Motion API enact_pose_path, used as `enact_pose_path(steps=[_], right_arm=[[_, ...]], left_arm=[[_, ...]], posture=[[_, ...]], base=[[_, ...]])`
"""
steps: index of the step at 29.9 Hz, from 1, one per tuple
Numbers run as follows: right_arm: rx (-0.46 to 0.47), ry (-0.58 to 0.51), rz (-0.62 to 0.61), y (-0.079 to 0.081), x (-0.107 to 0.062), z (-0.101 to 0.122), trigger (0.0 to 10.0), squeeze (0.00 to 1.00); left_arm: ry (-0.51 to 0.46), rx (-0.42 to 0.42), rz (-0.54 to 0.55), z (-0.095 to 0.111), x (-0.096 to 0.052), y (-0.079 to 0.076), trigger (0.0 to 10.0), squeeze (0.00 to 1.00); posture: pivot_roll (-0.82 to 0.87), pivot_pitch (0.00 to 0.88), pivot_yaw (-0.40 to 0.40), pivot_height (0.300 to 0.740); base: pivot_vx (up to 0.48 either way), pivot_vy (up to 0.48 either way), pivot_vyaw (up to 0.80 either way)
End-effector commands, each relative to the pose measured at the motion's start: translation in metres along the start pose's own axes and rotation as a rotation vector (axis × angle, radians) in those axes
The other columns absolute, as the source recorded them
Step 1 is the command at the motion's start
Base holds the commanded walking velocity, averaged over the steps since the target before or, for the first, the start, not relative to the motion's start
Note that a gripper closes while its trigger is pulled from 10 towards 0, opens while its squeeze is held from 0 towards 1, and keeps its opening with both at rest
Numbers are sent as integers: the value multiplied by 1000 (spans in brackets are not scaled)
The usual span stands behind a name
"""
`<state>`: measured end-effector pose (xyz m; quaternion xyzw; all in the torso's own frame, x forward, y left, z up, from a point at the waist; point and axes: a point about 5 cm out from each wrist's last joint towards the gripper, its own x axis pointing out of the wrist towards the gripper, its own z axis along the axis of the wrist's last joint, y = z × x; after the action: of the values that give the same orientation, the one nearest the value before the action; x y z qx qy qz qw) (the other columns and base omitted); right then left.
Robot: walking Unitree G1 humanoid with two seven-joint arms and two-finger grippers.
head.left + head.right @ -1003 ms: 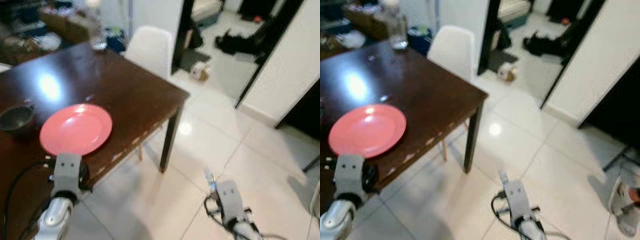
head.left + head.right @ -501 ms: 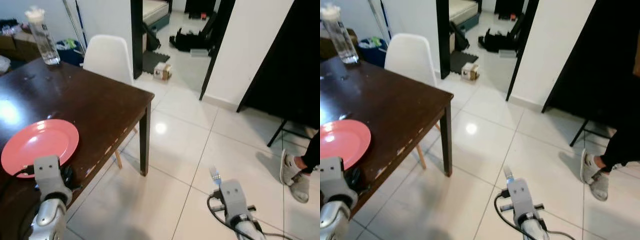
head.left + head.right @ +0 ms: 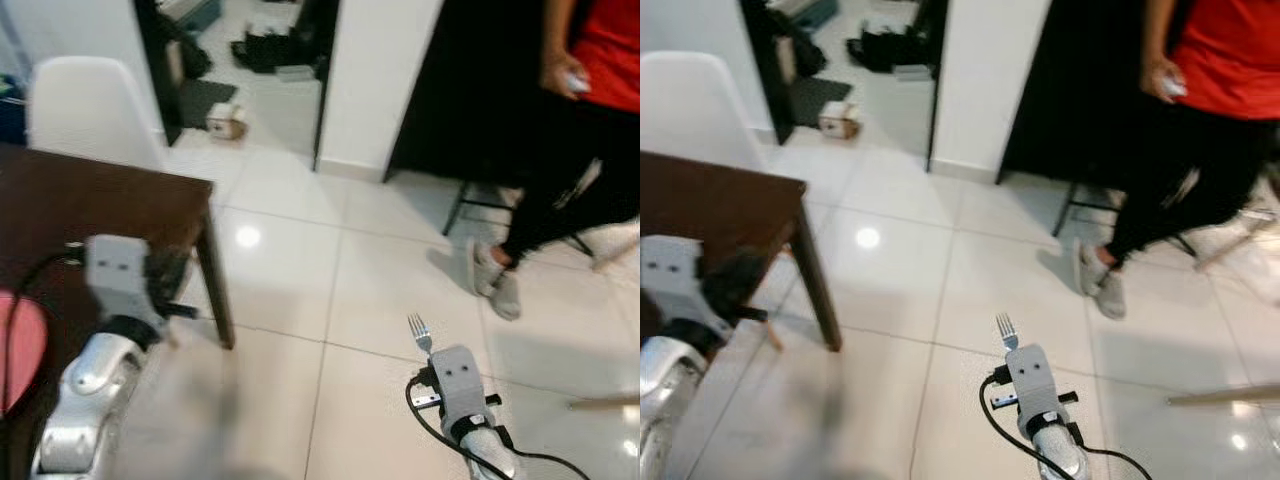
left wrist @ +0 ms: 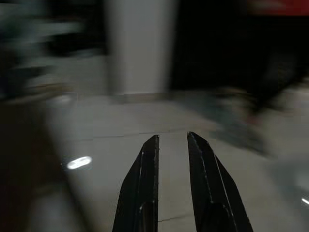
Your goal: Setting the table
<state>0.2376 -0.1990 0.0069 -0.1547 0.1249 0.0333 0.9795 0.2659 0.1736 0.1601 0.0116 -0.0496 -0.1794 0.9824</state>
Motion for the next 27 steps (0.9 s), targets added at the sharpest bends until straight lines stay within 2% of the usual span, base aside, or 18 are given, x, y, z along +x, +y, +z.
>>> enact_pose_path(steps=[1,3,4,8,9,10,11,13,15,17,20,23,27], right_arm=[[4,21,-7,-1,-4,-7,9059,0],[-3,42,-9,-2,-6,-13,8980,0],[-3,42,-9,-2,-6,-13,8980,0],[-11,68,-13,-5,-9,-20,8824,0],[-12,76,-16,-6,-10,-22,8667,0],[-12,76,-16,-6,-10,-22,8667,0],[-13,81,-16,-5,-10,-23,8667,0],[-18,102,-4,-1,-12,-28,8549,0],[-19,105,0,0,-12,-28,8549,0],[-24,114,19,3,-13,-31,8588,0],[-31,112,38,6,-14,-31,8549,0],[-34,103,50,8,-13,-29,8588,0],[-33,95,49,8,-8,-27,8431,0]], left_arm=[[22,-6,-69,-2,-4,-10,10000,0],[75,26,-177,-10,-11,-23,10000,0],[75,26,-177,-10,-11,-23,10000,0],[209,79,-112,-45,-27,-16,10000,0],[269,108,-45,-63,-35,-8,10000,0],[269,108,-45,-63,-35,-8,10000,0],[319,137,11,-77,-42,-2,10000,0],[509,202,254,-127,-76,21,10000,0],[530,209,287,-131,-81,23,10000,0],[595,164,350,-144,-95,27,10000,0],[613,116,361,-148,-104,26,10000,0],[588,102,326,-144,-103,22,10000,0],[548,111,275,-142,-95,18,10000,0]], posture=[[-46,48,20,740],[-45,48,20,740],[-45,48,20,740],[-44,50,21,740],[-44,50,21,740],[-44,50,21,740],[-38,49,28,740],[-38,49,28,740],[-41,48,26,740],[-42,46,25,740],[-33,47,17,740],[-31,46,16,740],[-27,43,16,740]], base=[[0,0,-800],[0,0,-800],[0,0,-800],[0,0,-800],[0,0,-800],[0,0,-800],[0,0,-800],[0,0,-800],[0,0,-800],[0,0,-800],[0,0,-800],[0,0,-800],[0,0,-800]])
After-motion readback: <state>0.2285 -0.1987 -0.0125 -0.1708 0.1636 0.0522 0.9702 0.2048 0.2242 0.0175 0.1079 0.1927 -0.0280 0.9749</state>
